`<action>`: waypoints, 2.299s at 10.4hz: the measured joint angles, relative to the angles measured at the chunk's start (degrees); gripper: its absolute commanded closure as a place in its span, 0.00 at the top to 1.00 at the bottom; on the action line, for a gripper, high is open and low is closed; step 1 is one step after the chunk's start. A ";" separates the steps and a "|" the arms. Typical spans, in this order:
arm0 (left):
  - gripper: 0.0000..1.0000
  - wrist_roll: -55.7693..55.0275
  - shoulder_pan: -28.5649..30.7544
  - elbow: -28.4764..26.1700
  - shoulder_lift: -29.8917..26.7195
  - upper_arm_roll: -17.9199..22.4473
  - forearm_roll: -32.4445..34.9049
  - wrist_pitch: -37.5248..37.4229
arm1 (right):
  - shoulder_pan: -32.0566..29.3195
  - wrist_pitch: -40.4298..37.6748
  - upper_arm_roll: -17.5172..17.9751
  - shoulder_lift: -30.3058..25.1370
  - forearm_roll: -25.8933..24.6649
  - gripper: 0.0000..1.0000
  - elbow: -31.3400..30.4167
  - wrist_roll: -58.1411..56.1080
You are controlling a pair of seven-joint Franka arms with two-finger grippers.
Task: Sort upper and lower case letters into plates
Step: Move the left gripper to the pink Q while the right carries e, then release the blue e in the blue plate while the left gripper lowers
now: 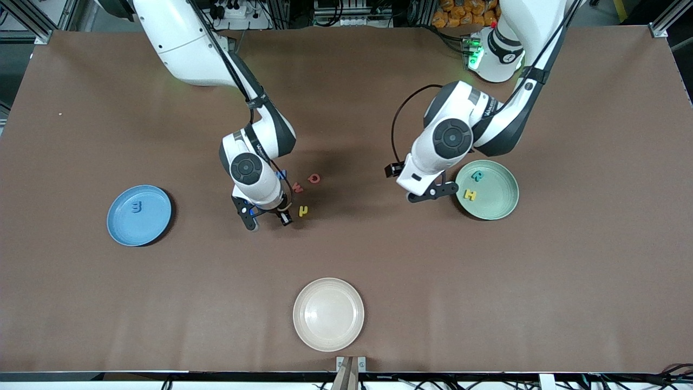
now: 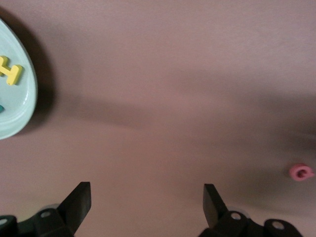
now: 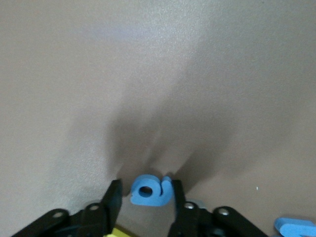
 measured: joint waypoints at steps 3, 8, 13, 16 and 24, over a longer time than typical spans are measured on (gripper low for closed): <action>1.00 -2.84 -1.01 4.24 2.35 0.00 -1.33 -0.79 | 0.04 -0.01 -0.20 -0.66 -0.21 0.00 -0.43 0.02; 1.00 -13.47 -5.35 10.85 7.77 -0.12 -4.74 -1.05 | -0.04 -6.86 -5.03 -5.95 -6.30 0.00 -0.40 -0.33; 1.00 -21.55 -12.31 14.05 18.13 0.05 -1.25 11.44 | -6.34 -15.83 -11.82 -12.72 -7.40 0.00 -0.41 -19.61; 1.00 -34.47 -15.96 15.20 22.20 0.00 9.48 14.13 | -18.75 -20.35 -12.22 -13.44 -7.42 0.00 -0.97 -38.78; 1.00 -54.30 -19.60 23.36 26.48 -0.01 11.16 14.24 | -32.18 -20.87 -10.90 -11.88 -3.19 0.05 -2.32 -59.94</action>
